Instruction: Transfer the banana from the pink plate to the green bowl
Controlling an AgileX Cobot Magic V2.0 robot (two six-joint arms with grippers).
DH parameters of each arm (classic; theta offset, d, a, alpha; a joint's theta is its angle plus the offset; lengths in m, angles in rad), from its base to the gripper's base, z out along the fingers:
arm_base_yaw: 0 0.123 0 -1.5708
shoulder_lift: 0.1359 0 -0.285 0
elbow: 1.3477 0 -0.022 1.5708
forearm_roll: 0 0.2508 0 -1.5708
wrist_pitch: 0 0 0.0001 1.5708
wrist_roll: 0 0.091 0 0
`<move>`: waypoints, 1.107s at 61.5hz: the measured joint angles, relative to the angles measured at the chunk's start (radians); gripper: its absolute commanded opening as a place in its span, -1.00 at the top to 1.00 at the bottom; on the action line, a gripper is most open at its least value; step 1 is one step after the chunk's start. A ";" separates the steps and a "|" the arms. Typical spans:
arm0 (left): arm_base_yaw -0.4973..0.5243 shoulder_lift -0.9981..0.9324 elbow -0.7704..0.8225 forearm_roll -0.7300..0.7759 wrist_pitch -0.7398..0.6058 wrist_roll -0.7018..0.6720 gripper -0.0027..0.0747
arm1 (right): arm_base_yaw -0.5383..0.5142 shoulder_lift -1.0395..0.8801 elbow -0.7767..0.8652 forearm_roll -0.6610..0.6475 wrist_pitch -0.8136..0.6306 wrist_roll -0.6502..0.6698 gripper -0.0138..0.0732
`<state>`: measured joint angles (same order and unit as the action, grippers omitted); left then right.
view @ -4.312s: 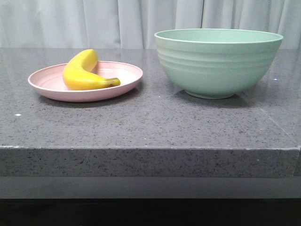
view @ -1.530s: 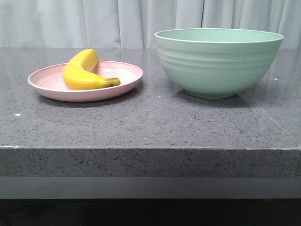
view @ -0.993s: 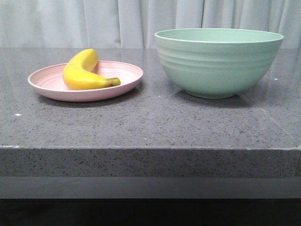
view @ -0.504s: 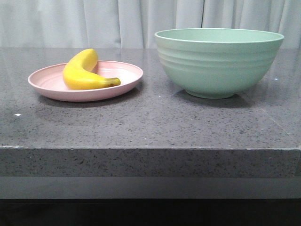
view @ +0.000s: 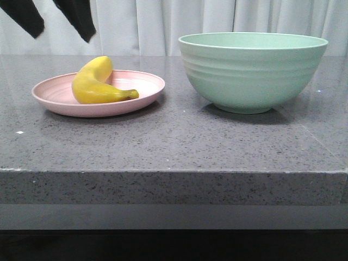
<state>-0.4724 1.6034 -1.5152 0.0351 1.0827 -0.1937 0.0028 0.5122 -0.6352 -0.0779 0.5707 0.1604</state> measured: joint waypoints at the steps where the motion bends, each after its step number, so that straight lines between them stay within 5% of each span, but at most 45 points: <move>1: 0.000 0.012 -0.010 0.000 0.003 -0.004 -0.40 | 0.000 0.000 0.000 0.000 0.000 0.000 -0.68; 21: 0.023 0.162 -0.128 -0.005 0.042 -0.164 -0.40 | 0.000 0.000 0.000 0.000 0.000 0.000 -0.68; 68: 0.065 0.283 -0.130 -0.097 -0.026 -0.204 -0.40 | 0.000 0.000 0.000 0.000 0.000 0.000 -0.68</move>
<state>-0.4074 1.8867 -1.6451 -0.0615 1.0564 -0.3973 0.0028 0.5122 -0.6352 -0.0779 0.5707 0.1604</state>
